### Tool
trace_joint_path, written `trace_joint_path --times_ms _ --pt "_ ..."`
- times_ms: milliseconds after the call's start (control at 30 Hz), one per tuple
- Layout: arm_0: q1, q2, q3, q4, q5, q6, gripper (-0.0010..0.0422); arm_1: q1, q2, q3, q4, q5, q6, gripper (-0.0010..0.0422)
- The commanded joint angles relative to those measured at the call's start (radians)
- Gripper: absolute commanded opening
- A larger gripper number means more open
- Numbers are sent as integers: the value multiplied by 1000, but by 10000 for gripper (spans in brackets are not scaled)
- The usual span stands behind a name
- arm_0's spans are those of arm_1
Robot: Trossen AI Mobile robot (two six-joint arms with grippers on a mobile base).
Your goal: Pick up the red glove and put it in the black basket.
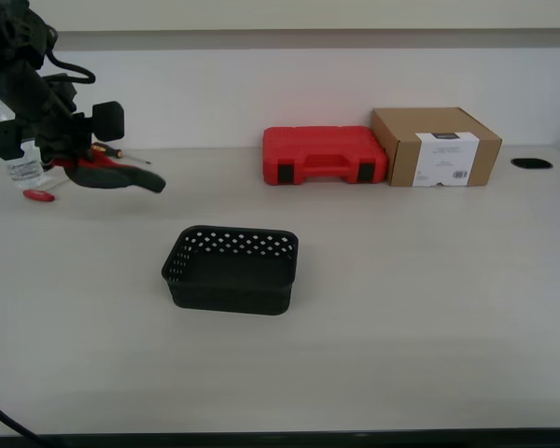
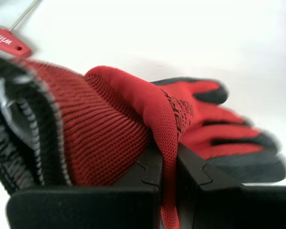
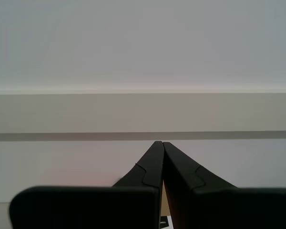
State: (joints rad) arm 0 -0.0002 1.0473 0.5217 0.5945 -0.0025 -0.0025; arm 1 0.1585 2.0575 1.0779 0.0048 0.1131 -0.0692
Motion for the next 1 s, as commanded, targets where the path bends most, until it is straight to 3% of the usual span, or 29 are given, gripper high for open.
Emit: trace_joint_path --times_ms 33,300,767,1000 --pt "0 0 2 3 0 3 0 -34 -92 -68 0 1 -37 -1" --pt "1 0 2 -2 0 3 0 -192 -376 -203 -24 1 -105 -1" --pt "1 0 2 -4 0 3 0 -522 -395 -212 -103 0 -169 -1" --pt "1 0 2 -4 0 3 0 -679 -396 -245 -166 -106 -188 -1"
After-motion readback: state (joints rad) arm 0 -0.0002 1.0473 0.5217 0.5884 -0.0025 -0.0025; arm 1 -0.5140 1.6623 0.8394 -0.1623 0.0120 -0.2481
